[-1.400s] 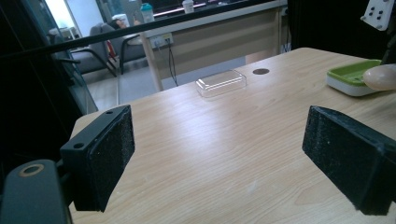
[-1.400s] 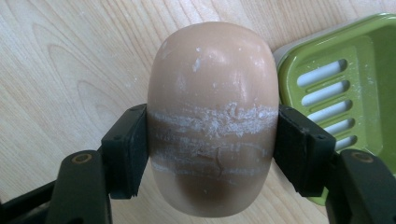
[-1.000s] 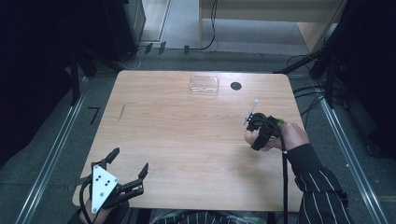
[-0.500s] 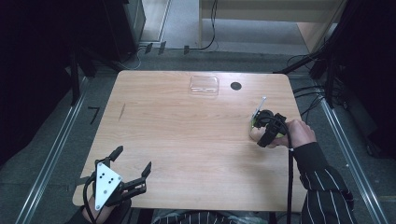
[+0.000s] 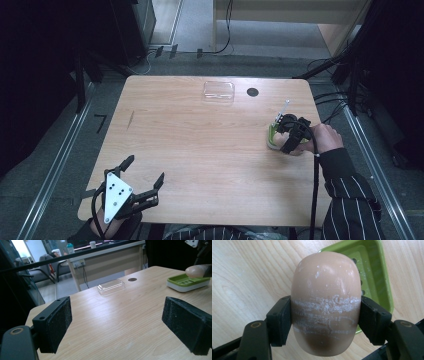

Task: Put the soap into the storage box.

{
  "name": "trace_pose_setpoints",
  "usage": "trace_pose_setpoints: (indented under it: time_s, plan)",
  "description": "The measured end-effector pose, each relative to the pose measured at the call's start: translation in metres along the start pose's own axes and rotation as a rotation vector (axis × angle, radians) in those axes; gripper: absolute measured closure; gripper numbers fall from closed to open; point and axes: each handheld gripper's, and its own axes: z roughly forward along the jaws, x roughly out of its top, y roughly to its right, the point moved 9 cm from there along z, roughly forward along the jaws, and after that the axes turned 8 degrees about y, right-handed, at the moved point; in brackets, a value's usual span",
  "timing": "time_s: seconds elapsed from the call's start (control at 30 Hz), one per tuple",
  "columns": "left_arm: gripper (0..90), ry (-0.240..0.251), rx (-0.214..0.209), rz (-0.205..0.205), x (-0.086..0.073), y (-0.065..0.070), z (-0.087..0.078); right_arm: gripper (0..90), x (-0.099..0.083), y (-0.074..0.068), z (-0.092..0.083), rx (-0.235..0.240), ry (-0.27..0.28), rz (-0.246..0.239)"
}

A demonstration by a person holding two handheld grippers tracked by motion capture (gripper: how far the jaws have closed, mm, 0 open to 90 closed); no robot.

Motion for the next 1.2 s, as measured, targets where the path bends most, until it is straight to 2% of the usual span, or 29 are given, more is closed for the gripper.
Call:
trace_pose_setpoints:
  time_s: [0.3, 0.5, 0.53, 0.63, 0.77, 0.8, 0.97, 1.2]
  plan:
    - [9.6, -0.003, 0.008, 0.001, -0.001, -0.002, -0.003, 34.2, 0.001, 0.011, 0.005, -0.003, -0.003, -0.028]
    - [9.6, -0.004, 0.022, -0.002, -0.001, -0.004, -0.006, 34.2, 0.001, 0.022, 0.011, -0.009, -0.007, -0.070]
    - [9.6, -0.005, 0.026, -0.003, -0.001, -0.004, -0.007, 34.2, 0.001, 0.022, 0.012, -0.013, -0.007, -0.056]
    - [9.6, -0.006, 0.035, -0.004, -0.002, -0.005, -0.010, 34.2, 0.002, 0.027, 0.014, -0.006, -0.001, -0.078]
    - [9.6, -0.009, 0.045, -0.002, -0.003, -0.007, -0.013, 34.2, 0.004, 0.029, 0.018, -0.005, 0.003, -0.079]
    - [9.6, -0.010, 0.055, -0.005, -0.003, -0.009, -0.016, 34.2, 0.006, 0.031, 0.019, 0.002, 0.001, -0.099]
    - [9.6, -0.011, 0.068, -0.008, -0.004, -0.010, -0.020, 34.2, 0.007, 0.036, 0.024, 0.005, -0.002, -0.125]
    - [9.6, -0.015, 0.086, -0.011, -0.005, -0.013, -0.025, 34.1, 0.004, 0.042, 0.032, 0.013, -0.019, -0.131]
